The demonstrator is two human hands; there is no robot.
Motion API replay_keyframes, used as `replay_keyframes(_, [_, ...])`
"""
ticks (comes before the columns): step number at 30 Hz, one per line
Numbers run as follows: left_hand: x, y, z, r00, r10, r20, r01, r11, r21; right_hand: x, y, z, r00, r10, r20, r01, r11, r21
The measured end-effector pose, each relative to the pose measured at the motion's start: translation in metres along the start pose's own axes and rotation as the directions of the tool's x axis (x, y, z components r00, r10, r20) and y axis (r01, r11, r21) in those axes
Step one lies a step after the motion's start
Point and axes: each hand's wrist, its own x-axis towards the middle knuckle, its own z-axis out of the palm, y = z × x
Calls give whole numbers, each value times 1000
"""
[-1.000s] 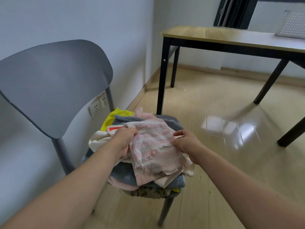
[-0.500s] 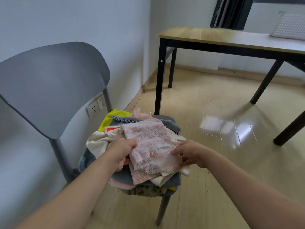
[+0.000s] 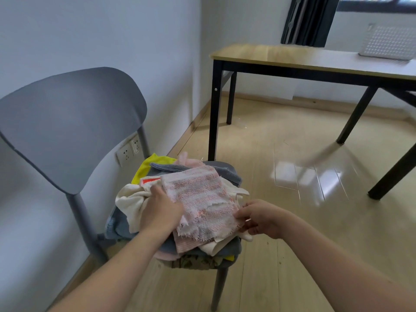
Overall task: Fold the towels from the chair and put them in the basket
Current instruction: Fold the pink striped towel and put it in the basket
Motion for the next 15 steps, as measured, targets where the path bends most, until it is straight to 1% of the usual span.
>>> replay_keyframes(1, [-3,4,-2,992,107,-68,-98,986,132,-1,0,0,1000,-5,7,4,1000,27])
replay_keyframes(2, [-3,9,-3,973,207,-100,-179,956,233,-2,1,0,1000,-6,12,5,999,48])
replay_keyframes(3, [-1,17,-5,955,281,-96,-240,921,306,-2,1,1,1000,-4,17,3,998,57])
replay_keyframes(5, [16,30,-2,933,359,3,-335,868,366,-2,3,4,1000,14,24,-15,998,61])
replay_keyframes(6, [27,38,1,926,374,62,-370,857,360,-1,3,5,1000,23,21,-25,997,69])
replay_keyframes(8, [49,55,7,919,366,146,-394,865,310,1,2,9,1000,23,-1,-23,993,119])
replay_keyframes(10, [71,66,15,922,323,214,-376,880,291,2,-2,11,1000,18,-23,-14,985,172])
replay_keyframes(13, [98,72,30,906,217,363,-327,904,275,3,-8,14,999,14,-38,-7,984,179])
replay_keyframes(15, [109,73,39,884,191,428,-318,915,249,5,-11,17,999,5,-46,3,985,171])
